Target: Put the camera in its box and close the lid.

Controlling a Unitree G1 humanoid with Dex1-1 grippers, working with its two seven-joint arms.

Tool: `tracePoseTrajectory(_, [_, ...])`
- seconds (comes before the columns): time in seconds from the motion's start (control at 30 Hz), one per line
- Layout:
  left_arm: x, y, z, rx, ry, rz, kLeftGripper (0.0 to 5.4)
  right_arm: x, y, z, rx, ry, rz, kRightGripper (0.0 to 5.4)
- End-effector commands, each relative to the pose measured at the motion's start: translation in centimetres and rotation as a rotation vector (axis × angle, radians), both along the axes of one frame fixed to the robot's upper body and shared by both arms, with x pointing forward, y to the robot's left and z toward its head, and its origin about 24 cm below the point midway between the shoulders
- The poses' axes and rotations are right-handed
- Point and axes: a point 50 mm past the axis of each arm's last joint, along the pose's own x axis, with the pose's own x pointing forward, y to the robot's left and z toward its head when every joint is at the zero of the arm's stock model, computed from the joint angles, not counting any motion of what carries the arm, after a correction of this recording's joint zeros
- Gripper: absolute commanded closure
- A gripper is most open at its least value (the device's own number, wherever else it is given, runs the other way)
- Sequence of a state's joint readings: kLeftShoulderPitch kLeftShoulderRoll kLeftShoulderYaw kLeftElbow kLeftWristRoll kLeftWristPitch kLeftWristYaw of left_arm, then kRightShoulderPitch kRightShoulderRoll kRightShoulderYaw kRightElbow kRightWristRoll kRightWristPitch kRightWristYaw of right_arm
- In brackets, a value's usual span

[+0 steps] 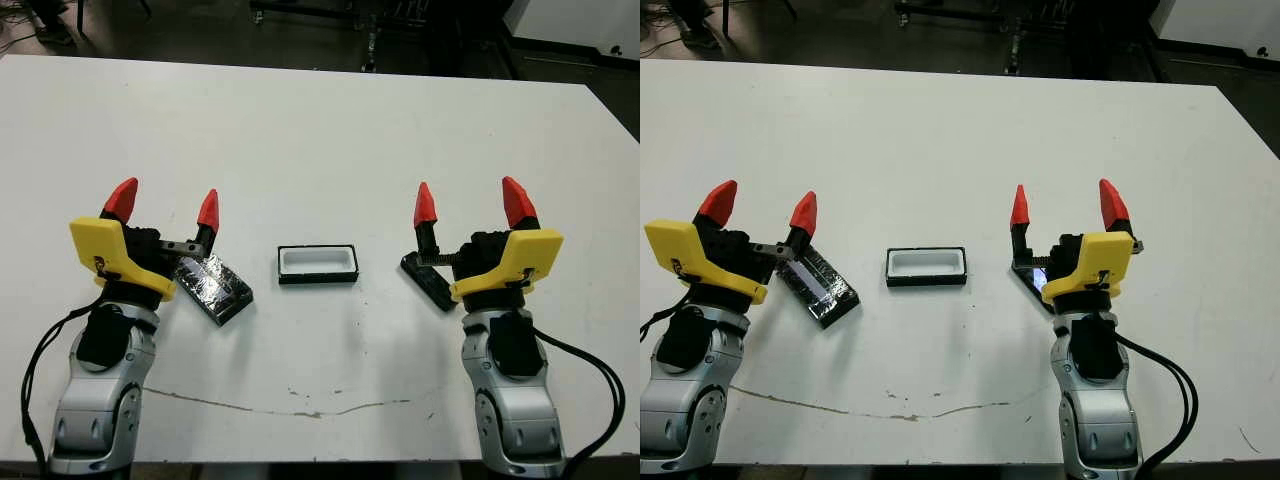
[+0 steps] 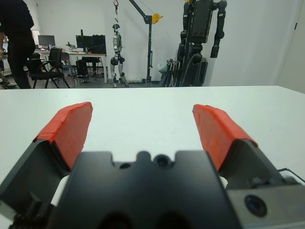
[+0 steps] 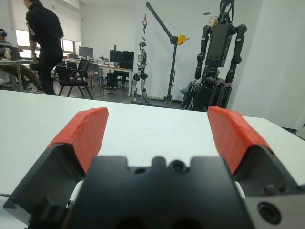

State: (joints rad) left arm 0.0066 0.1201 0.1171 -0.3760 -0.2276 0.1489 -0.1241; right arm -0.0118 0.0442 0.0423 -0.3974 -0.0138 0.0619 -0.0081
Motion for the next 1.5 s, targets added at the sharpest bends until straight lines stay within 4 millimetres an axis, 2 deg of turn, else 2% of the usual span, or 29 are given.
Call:
tracePoseTrajectory(0.03, [-0.2,0.2,-0.4,-0.003,0.021,0.009,0.02,-0.2,-0.2,-0.3,-0.005,0.015,-0.013,0.00])
tracePoseTrajectory(0.4, [-0.3,0.0,-0.6,0.004,0.026,0.017,0.02,-0.5,-0.6,-0.4,0.000,0.026,0.018,0.00])
tracePoseTrajectory(0.63, [-0.5,0.1,-0.7,0.006,0.025,0.024,0.02,-0.9,-2.0,1.6,-0.023,0.049,0.158,0.00])
tracePoseTrajectory(0.87, [-0.6,-0.1,-0.9,-0.011,0.030,0.027,0.02,-0.5,-4.6,3.7,-0.041,0.242,0.340,0.00])
tracePoseTrajectory(1.07, [-0.7,-0.3,-0.9,-0.019,0.029,0.026,0.02,0.3,-6.6,5.1,-0.095,0.395,0.391,0.00])
tracePoseTrajectory(1.3, [-0.8,-0.5,-0.9,-0.020,0.030,0.024,0.02,1.1,-7.2,5.6,-0.161,0.515,0.396,0.00])
tracePoseTrajectory(1.5, [-0.8,-0.6,-0.7,-0.014,0.031,0.028,0.02,1.2,-6.9,4.8,-0.232,0.578,0.392,0.00])
